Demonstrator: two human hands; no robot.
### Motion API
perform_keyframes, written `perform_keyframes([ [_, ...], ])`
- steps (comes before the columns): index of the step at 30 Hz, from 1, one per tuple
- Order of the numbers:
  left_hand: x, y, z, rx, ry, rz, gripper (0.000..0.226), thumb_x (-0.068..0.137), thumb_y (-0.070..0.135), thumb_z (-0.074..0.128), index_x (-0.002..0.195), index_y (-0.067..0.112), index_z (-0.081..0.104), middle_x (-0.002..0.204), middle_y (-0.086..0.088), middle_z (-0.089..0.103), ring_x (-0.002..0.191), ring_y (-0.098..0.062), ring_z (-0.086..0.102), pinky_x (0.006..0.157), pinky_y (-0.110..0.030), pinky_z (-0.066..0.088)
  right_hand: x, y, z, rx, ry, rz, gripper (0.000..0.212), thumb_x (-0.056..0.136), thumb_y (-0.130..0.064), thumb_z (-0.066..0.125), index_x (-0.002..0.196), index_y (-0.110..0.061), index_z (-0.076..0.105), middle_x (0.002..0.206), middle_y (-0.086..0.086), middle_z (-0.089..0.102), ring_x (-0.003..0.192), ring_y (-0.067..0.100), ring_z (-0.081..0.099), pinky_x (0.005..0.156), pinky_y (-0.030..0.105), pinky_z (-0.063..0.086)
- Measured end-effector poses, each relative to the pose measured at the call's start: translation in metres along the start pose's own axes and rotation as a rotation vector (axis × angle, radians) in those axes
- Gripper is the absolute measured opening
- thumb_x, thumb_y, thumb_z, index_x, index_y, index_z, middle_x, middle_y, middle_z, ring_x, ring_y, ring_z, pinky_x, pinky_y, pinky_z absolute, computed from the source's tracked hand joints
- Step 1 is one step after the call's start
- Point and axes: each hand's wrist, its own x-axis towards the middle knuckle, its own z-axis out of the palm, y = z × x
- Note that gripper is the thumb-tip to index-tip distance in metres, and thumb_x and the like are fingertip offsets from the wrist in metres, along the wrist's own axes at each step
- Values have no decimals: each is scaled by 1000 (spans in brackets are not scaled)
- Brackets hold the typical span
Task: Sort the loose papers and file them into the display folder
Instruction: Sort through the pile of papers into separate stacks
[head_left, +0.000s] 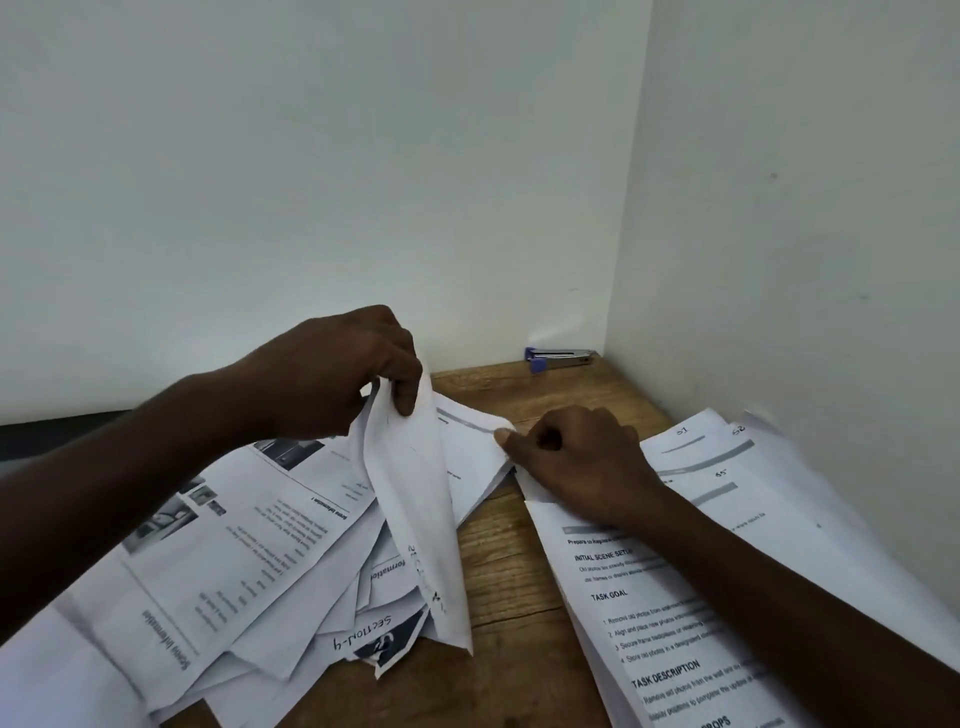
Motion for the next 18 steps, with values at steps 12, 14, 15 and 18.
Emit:
perform_keyframes([
  [12,7,22,-1,47,-151,-53,104,74,-2,53,153,59,23,103,16,56,102,-7,41,68,-27,45,-32,-30,13,600,-321,-429,50,104,-17,59,150,-34,50,152,-17,49,138,-4,44,109,15,40],
  [14,16,21,-5,111,-178,8,81,79,5,58,143,52,46,99,16,55,105,-10,44,65,-25,43,-34,-32,17,631,-364,-489,61,103,-2,52,155,-32,42,158,-12,44,145,9,42,119,35,38],
  [15,18,20,-8,158,-173,42,65,78,5,61,129,46,60,98,15,56,107,-13,48,65,-30,47,-34,-32,18,702,-375,-475,65,101,4,50,156,-29,39,157,-10,46,144,16,45,118,43,39],
  [18,19,12,-28,189,-181,95,44,70,3,65,97,36,71,94,15,56,100,-14,52,68,-40,52,-30,-31,17,834,-277,-370,61,100,8,50,151,-26,44,148,-9,54,132,12,57,111,42,48],
])
